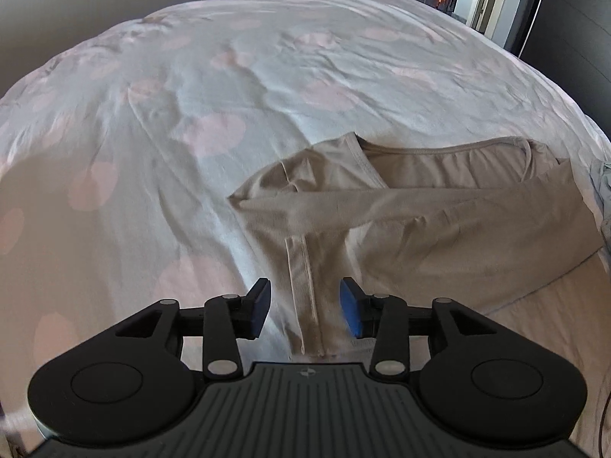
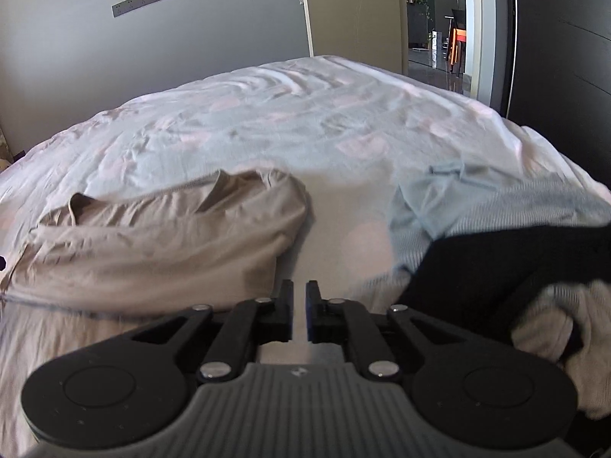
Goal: Fold clothes
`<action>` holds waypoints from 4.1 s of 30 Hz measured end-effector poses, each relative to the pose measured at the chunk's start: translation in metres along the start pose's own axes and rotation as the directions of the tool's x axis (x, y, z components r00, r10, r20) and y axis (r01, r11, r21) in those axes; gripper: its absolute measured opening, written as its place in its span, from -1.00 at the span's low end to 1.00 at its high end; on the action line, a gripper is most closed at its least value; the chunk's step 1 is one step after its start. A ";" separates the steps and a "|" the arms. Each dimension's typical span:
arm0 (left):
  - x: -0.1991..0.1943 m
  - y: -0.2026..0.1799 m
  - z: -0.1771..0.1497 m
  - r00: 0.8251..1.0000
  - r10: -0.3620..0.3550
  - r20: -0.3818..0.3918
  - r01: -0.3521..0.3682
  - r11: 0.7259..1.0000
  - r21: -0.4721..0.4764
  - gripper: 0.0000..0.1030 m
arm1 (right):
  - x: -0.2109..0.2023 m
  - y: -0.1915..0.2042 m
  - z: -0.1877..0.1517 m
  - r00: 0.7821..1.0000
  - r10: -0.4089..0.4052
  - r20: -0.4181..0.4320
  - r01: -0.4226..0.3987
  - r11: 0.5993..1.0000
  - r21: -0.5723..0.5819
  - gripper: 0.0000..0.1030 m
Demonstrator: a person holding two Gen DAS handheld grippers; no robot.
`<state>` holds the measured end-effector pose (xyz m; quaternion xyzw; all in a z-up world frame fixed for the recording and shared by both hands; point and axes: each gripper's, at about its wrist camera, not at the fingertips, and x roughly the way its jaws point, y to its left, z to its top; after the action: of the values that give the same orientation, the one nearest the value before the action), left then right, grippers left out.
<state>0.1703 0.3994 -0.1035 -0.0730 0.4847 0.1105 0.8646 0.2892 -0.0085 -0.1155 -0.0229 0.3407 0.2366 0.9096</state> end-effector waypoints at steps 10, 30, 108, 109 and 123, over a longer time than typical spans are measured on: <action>0.044 0.000 0.020 1.000 -0.008 0.024 0.008 1.000 -0.002 -0.27 | 0.075 -0.011 0.069 0.997 0.062 -0.048 -0.058 0.996 0.072 -0.23; 0.037 0.015 0.006 0.997 -0.035 0.066 0.037 0.999 -0.039 -0.33 | 0.144 -0.023 0.099 0.971 -0.056 -0.234 0.078 0.994 0.083 -0.89; -0.221 0.001 -0.266 0.970 -0.226 0.093 0.243 0.931 -0.272 -0.94 | -0.260 -0.042 -0.145 0.950 0.282 -0.135 -0.198 0.876 0.440 -0.92; -0.228 0.002 -0.264 0.968 -0.225 0.109 0.247 0.931 -0.268 -0.94 | -0.265 -0.043 -0.141 0.950 0.292 -0.110 -0.213 0.865 0.454 -0.92; -0.307 0.005 -0.250 0.917 -0.264 0.299 0.340 0.909 -0.239 -0.95 | -0.334 -0.051 -0.103 0.930 0.346 0.122 -0.360 0.799 0.482 -0.93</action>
<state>-0.1917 0.3087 0.0282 -0.2569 0.3287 0.0517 0.9074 0.0304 -0.2137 0.0105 0.2787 0.3753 0.3064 0.8292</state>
